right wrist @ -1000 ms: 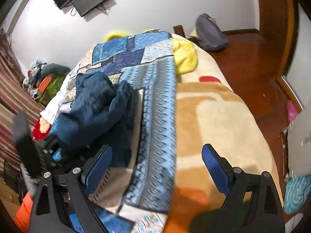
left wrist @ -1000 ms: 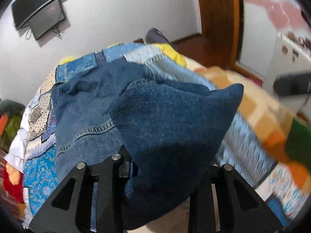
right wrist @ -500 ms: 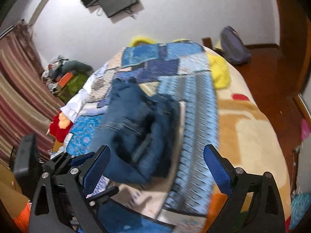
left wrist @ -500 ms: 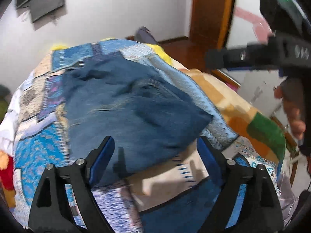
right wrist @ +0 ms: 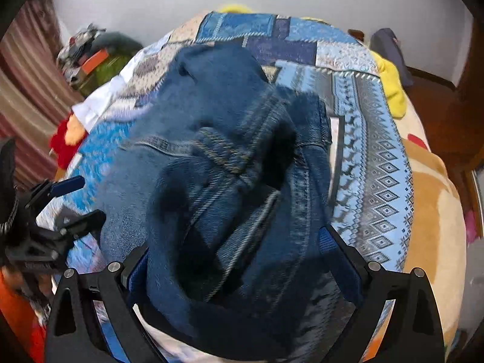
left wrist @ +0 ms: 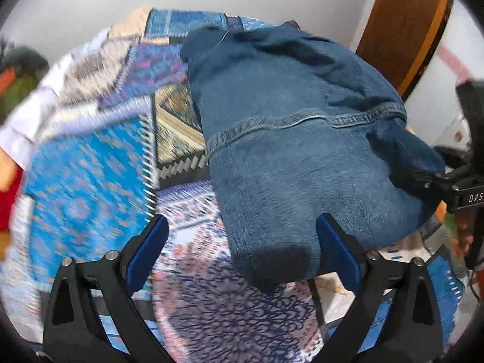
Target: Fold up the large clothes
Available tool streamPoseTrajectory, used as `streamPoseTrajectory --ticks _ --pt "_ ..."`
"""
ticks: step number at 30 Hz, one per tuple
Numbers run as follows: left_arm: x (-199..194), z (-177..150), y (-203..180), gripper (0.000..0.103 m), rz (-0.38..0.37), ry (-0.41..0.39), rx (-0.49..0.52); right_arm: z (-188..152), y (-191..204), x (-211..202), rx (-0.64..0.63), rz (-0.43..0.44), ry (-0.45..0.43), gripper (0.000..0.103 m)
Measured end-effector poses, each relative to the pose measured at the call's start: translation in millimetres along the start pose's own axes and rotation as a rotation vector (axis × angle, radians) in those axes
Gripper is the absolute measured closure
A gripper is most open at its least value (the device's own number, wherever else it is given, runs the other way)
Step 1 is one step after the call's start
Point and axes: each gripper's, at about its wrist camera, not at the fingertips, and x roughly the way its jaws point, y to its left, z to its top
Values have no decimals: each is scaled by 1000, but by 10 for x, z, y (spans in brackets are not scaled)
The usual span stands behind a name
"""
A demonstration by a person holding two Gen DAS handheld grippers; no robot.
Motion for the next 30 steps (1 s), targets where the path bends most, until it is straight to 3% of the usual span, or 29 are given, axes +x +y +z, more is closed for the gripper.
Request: streamPoseTrajectory --ticks 4,10,12,15,18,20,26,30 --pt "107 -103 -7 0 -39 -7 -22 -109 -341 18 35 62 25 2" --pt "134 -161 -76 0 2 -28 13 -227 -578 -135 74 80 14 2" --pt "135 -165 -70 0 19 -28 14 -275 -714 -280 95 -12 -16 2" --pt "156 -158 -5 0 2 -22 -23 -377 -1151 -528 203 -272 -30 2" --pt "131 -143 25 0 -11 -13 -51 -432 -1397 -770 313 -161 -43 2" --pt "85 -113 19 0 -6 -9 -43 -401 -1351 -910 307 -137 -79 2" --pt "-195 128 -14 0 66 -70 28 17 -766 -919 168 -69 -130 2" --pt "-220 399 44 0 96 -99 48 371 -273 -614 96 26 -127 0"
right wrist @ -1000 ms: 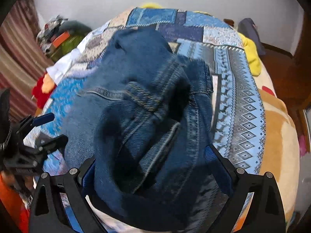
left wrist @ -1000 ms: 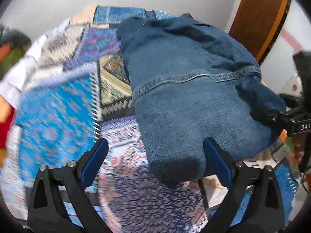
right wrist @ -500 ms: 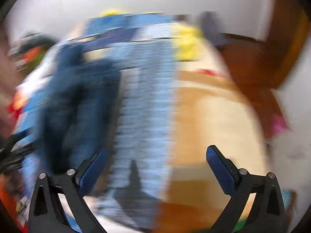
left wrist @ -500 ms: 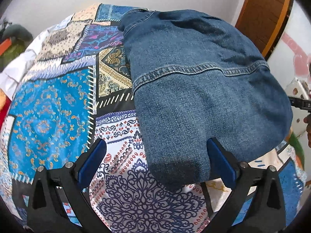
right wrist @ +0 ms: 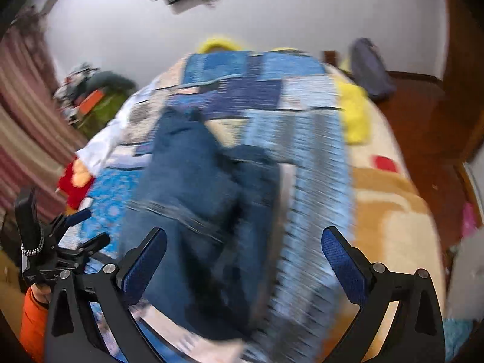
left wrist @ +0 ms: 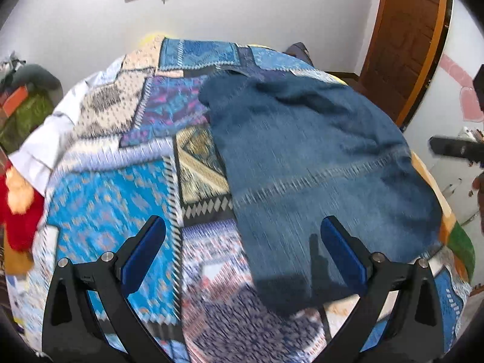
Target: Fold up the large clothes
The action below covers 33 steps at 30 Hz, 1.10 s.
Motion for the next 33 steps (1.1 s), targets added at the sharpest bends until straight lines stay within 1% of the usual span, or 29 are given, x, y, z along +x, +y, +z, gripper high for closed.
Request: streamPoseTrajectory --ticks 1,2,4,5,7,8,11,12,13,16,18,19,20,21,23,25,26,27,29,30,31,33 --pt "62 69 17 0 9 4 1 23 94 91 -10 14 10 0" --pt "104 100 34 0 9 10 -2 78 206 268 -31 32 37 0" --pt "274 172 75 0 -10 40 -25 124 329 545 -60 39 82 0" --pt "376 191 93 0 -28 60 -42 125 326 631 -67 33 100 0" --pt "578 183 101 0 -42 101 -45 119 257 875 -90 -20 137 0" --pt "681 173 108 0 -59 117 -42 123 186 934 -100 -9 153 0" --pt "791 159 157 0 -108 133 -53 83 -35 894 -145 79 177 2" --pt "795 154 174 0 -134 136 -57 75 -112 844 -159 36 172 0" --pt "783 147 177 0 -138 137 -58 66 -182 806 -163 27 172 0" --pt "654 128 168 0 -86 120 -47 60 -346 671 -105 58 178 0" --pt "552 112 178 0 -37 106 -38 57 -370 598 -104 41 175 0" --pt "477 90 194 0 -28 93 -35 45 -342 530 -117 21 158 0" --pt "433 77 213 0 -35 86 -36 39 -314 486 -122 11 147 0" --pt "381 57 243 0 -53 85 -45 34 -287 416 -125 -1 127 0" --pt "346 35 289 0 -98 101 -71 30 -252 319 -110 7 99 0" --pt "404 3 327 0 -190 140 -126 33 -266 320 -64 61 101 0" --pt "448 -1 323 0 -220 160 -145 39 -271 369 -40 84 116 0" --pt "537 -20 322 0 -263 193 -171 20 -304 466 -1 111 152 0" --pt "688 -65 299 0 -324 233 -219 -27 -349 655 39 124 208 0" --pt "790 -78 308 0 -367 252 -260 -51 -375 744 53 137 224 0" --pt "891 -81 324 0 -415 268 -305 -66 -411 826 74 175 238 0" --pt "1038 -61 344 0 -479 285 -363 -73 -489 960 135 242 271 0"
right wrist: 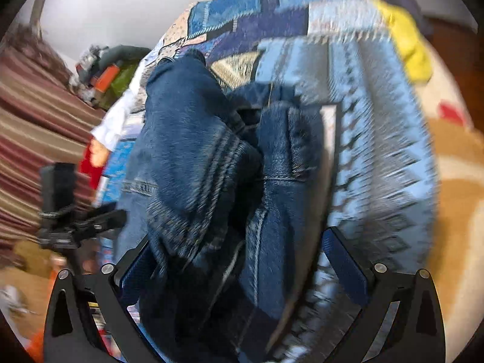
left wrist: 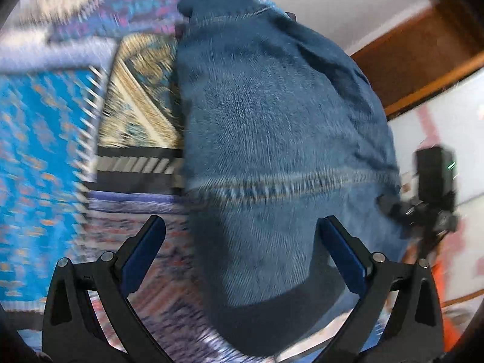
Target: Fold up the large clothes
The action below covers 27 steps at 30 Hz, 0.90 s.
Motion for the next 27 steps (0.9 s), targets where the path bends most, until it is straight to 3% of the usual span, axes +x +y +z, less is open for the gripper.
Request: streamPoseTrajectory --ticks 5,9,12,17,21,23,25,27 --pt "219 222 53 0 -36 2 -39 108 -59 289 24 48 49 0" --pt "327 350 51 0 -72 3 -65 202 67 392 -28 4 21 0" --pt "324 381 -25 8 -88 -8 -38 238 128 465 -39 15 -7 2" --pt "218 299 -236 28 -43 -53 34 216 167 401 -47 17 -53 23" --pt "24 224 -381 36 -21 -81 63 206 233 312 -29 15 -76 36" --pt "-80 174 -465 40 11 -99 91 191 336 235 -38 12 -96 50" --pt "-265 115 -571 42 41 -130 127 173 492 149 -65 16 -111 58" --pt "-466 41 -619 44 52 -158 141 130 660 68 -94 15 -124 62"
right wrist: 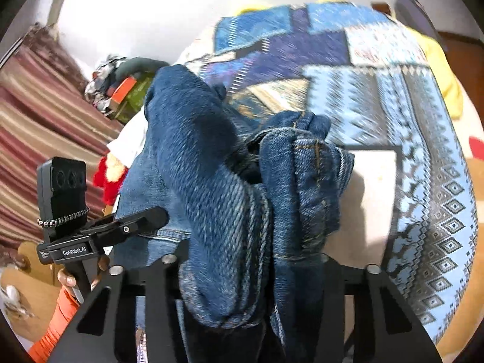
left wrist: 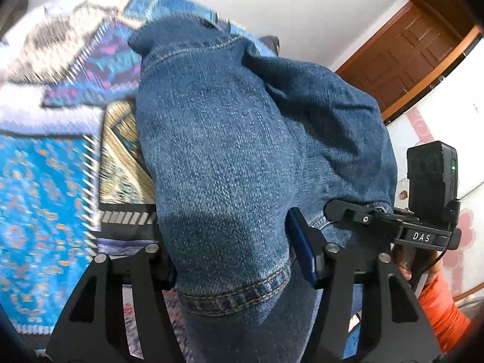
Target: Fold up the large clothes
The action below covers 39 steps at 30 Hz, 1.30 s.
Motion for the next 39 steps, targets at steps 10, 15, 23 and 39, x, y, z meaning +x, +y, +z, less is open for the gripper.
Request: streamPoseTrajectory --ticks 10,15,23,39 --pt "-1307 -37 193 45 61 -162 4 43 1073 -245 -84 74 -66 63" --pt "-1631 -209 569 45 107 -193 -35 -3 1594 -50 -121 116 -54 63" --pt "-1519 -634 1438 45 212 -131 -149 -186 1942 960 -92 157 101 63" --pt "-1214 -1239 2006 29 288 -81 -203 -211 1645 1927 -199 40 302 35"
